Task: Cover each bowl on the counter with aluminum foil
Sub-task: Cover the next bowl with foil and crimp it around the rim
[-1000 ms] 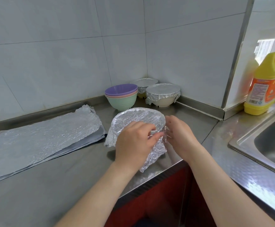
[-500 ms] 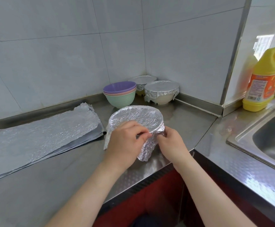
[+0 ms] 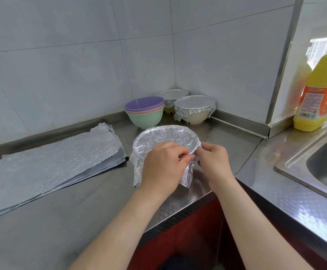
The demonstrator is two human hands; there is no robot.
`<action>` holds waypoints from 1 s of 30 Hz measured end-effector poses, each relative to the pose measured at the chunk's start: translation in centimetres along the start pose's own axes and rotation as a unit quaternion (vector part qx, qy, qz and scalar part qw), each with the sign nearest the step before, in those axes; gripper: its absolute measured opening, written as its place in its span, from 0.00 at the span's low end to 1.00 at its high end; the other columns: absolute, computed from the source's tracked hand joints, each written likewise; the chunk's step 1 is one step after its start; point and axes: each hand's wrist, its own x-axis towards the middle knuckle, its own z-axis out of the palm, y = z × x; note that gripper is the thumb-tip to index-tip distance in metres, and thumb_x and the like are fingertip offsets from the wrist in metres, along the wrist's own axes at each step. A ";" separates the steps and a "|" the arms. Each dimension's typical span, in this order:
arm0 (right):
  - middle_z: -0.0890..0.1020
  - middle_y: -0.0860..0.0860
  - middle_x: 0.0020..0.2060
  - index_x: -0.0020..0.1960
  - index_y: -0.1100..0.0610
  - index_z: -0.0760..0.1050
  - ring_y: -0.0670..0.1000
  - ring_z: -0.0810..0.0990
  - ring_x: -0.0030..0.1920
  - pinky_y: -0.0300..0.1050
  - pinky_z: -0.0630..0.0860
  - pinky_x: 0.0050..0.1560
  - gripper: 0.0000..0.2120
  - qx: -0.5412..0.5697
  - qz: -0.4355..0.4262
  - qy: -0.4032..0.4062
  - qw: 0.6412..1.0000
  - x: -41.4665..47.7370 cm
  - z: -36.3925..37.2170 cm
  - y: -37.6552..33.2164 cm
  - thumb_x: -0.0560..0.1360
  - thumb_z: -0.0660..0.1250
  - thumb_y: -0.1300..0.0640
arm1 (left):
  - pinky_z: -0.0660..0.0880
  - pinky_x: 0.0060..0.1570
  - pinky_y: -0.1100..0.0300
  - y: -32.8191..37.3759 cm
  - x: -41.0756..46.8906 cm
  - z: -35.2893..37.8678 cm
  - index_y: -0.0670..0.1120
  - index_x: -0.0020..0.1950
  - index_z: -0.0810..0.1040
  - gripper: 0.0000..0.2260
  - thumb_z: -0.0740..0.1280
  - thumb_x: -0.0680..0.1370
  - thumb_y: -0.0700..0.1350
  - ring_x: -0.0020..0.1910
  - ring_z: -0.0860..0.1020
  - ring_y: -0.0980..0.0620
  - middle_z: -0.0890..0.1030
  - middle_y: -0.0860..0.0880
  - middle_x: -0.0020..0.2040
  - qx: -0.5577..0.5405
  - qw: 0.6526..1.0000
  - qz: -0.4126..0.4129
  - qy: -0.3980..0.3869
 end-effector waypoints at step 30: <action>0.68 0.53 0.71 0.75 0.61 0.60 0.55 0.66 0.71 0.50 0.63 0.70 0.23 0.076 0.055 0.004 0.996 1.9 4.0 -1.0 0.81 0.50 0.56 | 0.54 0.71 0.53 -5.7 3.9 -3.1 0.50 0.75 0.65 0.24 0.52 0.82 0.59 0.76 0.56 0.50 0.54 0.48 0.79 -0.001 0.952 -0.264 -0.153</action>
